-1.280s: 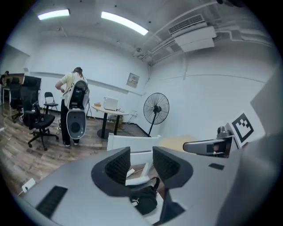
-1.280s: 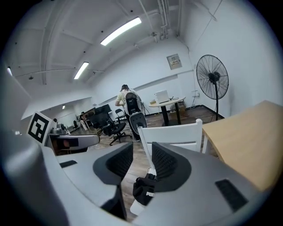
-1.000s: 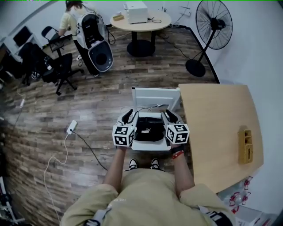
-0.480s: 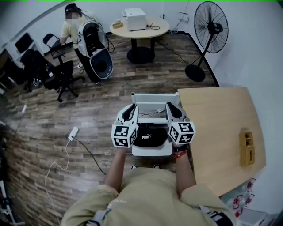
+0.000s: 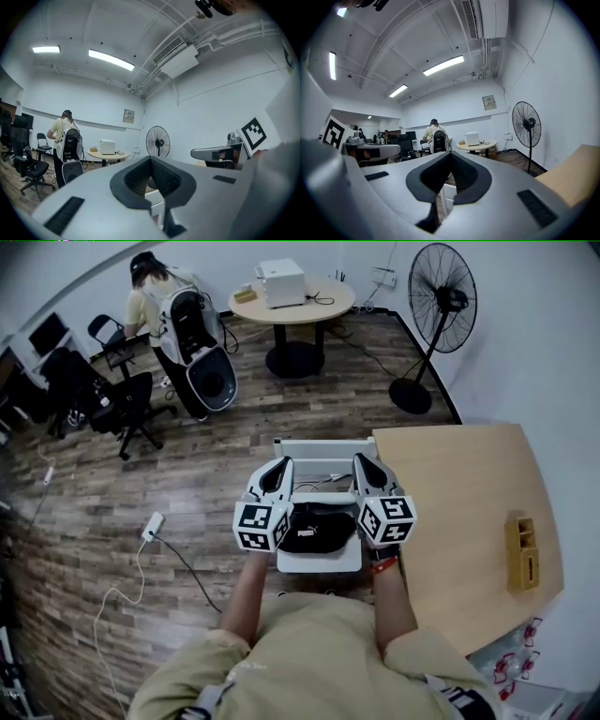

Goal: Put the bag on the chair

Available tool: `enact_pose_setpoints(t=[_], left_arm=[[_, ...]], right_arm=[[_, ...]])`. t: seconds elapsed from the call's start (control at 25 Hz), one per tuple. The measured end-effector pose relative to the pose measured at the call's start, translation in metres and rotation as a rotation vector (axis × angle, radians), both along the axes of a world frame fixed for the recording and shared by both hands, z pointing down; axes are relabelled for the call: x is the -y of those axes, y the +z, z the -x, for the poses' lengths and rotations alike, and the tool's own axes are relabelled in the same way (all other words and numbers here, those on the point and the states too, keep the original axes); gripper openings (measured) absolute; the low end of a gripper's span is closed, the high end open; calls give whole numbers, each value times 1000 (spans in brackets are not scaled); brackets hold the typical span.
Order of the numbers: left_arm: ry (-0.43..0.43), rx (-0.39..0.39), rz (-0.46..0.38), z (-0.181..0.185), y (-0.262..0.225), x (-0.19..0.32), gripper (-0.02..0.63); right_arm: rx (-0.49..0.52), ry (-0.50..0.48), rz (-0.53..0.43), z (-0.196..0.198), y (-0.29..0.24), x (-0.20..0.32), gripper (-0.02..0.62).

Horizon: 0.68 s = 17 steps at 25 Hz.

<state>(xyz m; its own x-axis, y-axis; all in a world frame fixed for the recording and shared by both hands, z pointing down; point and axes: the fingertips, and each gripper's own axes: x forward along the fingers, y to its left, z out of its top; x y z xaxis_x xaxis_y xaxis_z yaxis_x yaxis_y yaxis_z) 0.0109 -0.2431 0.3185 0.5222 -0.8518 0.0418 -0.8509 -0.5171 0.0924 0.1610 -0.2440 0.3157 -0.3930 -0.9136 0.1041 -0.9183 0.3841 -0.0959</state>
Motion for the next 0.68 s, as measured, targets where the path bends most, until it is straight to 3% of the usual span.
enact_pose_setpoints(t=[0.48,0.68], left_arm=[[39,23,77,-22,29,-3,20],[44,72,172,-36,75,0,20]], right_arm=[[17,29,32,-31,11,1,22],[-54,-34,53,-47,43,14,21]])
